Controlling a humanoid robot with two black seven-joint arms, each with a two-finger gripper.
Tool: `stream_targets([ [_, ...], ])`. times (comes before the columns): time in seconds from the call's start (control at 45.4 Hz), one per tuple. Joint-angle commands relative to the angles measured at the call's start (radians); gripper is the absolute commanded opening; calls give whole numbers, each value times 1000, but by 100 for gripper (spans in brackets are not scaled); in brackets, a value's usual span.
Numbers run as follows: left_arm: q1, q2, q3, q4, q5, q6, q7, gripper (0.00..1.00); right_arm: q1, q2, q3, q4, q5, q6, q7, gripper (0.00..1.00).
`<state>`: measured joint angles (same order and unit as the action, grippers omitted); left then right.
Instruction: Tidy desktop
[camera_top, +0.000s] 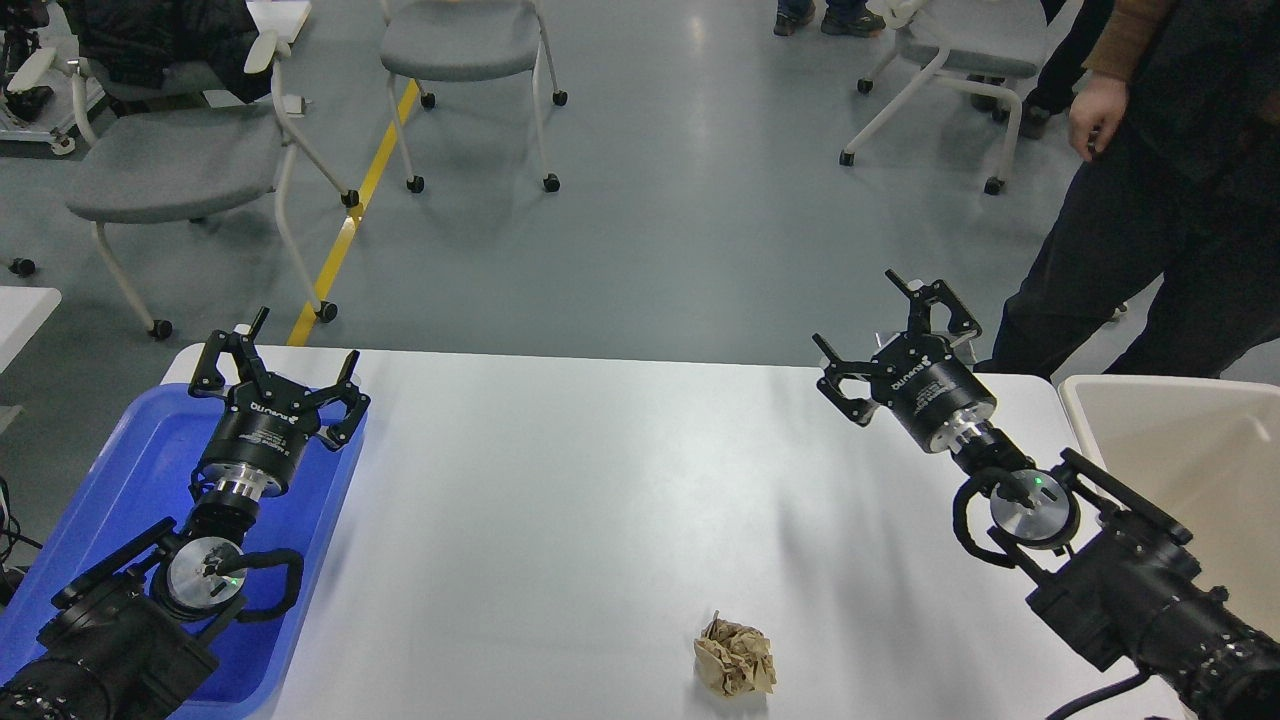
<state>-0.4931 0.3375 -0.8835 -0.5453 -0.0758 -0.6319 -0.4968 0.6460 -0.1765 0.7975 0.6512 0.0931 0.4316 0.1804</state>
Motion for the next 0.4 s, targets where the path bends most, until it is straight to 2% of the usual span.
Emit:
stream_targets([
  [0.0,1,0,0,-1,1,0,-2,100,-35,92,28,2,-1,26,2,100],
  [0.374,-1,0,0,1,-1,0,0,100,-46,85,28,-8,1,30,2,100],
])
